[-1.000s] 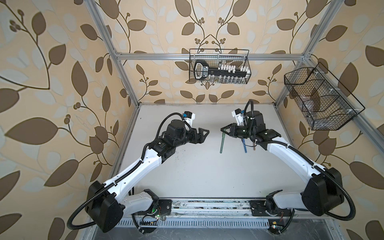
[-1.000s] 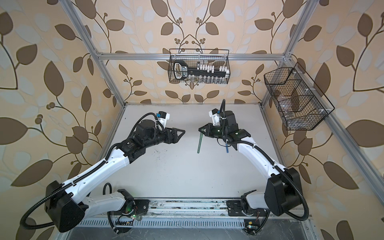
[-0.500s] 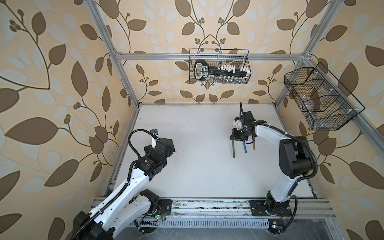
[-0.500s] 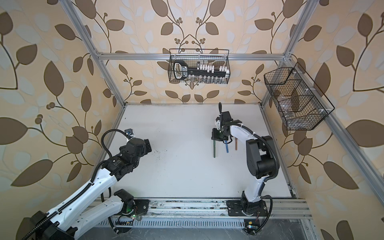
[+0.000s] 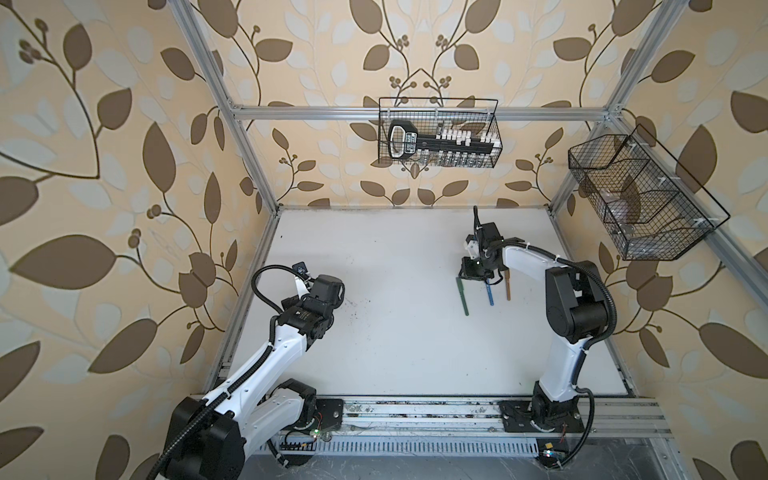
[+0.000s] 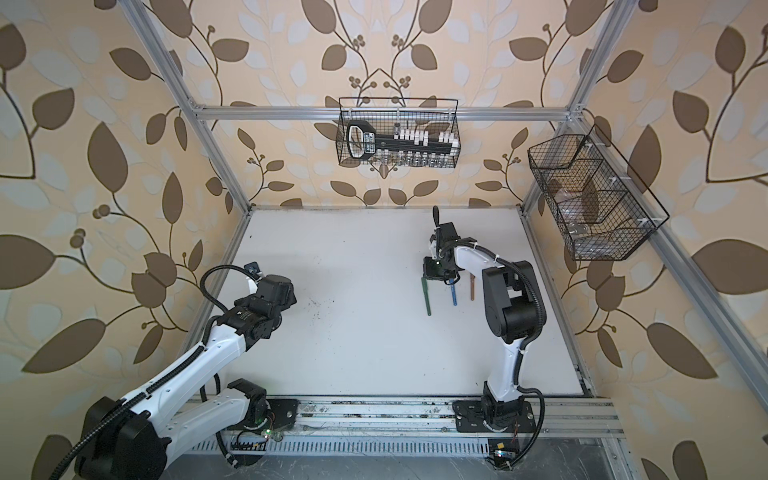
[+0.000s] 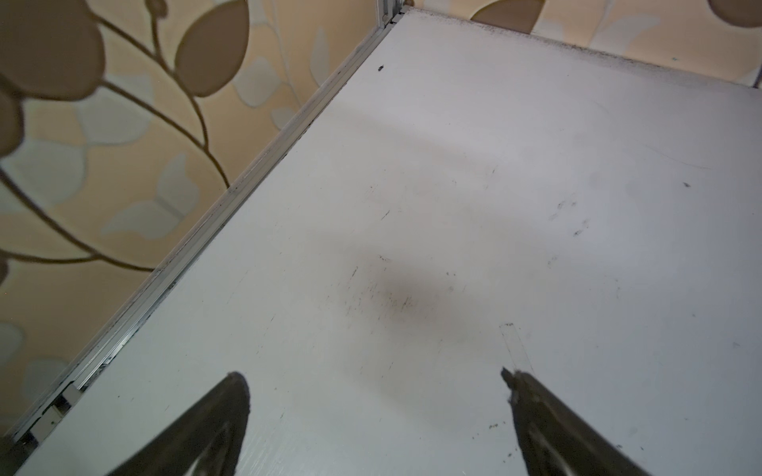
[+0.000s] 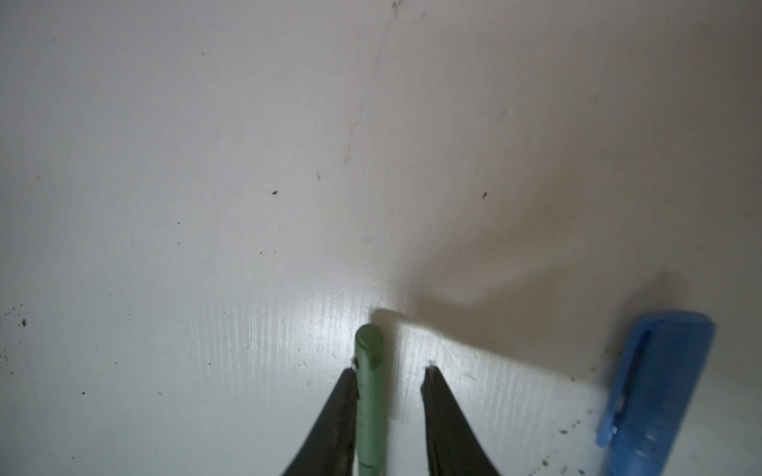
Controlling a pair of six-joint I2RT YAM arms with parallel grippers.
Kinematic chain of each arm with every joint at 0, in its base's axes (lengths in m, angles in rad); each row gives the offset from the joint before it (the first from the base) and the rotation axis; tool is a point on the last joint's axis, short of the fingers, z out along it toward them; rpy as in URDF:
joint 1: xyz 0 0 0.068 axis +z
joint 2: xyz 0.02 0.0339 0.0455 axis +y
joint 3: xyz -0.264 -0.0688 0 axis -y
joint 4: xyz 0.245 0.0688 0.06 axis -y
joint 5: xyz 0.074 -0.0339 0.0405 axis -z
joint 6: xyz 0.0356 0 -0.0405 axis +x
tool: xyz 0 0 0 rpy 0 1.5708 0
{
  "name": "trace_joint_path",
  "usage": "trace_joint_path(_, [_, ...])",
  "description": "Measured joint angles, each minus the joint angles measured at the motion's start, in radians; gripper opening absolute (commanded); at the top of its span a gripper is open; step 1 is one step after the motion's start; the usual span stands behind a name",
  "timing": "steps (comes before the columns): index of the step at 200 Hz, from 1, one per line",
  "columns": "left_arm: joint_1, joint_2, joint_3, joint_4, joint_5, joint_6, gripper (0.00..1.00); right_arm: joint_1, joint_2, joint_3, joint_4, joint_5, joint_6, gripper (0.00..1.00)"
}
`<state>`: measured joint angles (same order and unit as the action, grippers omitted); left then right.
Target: Insert the pens into the pen caps
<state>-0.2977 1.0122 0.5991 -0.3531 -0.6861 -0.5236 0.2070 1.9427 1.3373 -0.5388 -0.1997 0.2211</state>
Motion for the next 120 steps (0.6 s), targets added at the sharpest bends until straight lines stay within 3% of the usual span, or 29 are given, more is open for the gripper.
trace_joint_path(49, [0.037, 0.017, -0.085, 0.221, -0.061, 0.123, 0.99, -0.005, -0.096, -0.049, 0.087, 0.082, -0.021, 0.54])
trace_joint_path(96, [0.122, 0.058, -0.258, 0.597, -0.060, 0.330, 0.99, -0.046, -0.554, -0.489, 0.416, 0.325, -0.043, 0.58])
trace_joint_path(120, [0.191, 0.151, -0.285, 0.753, 0.001, 0.369, 0.99, -0.087, -0.687, -0.704, 0.592, 0.433, -0.057, 0.59])
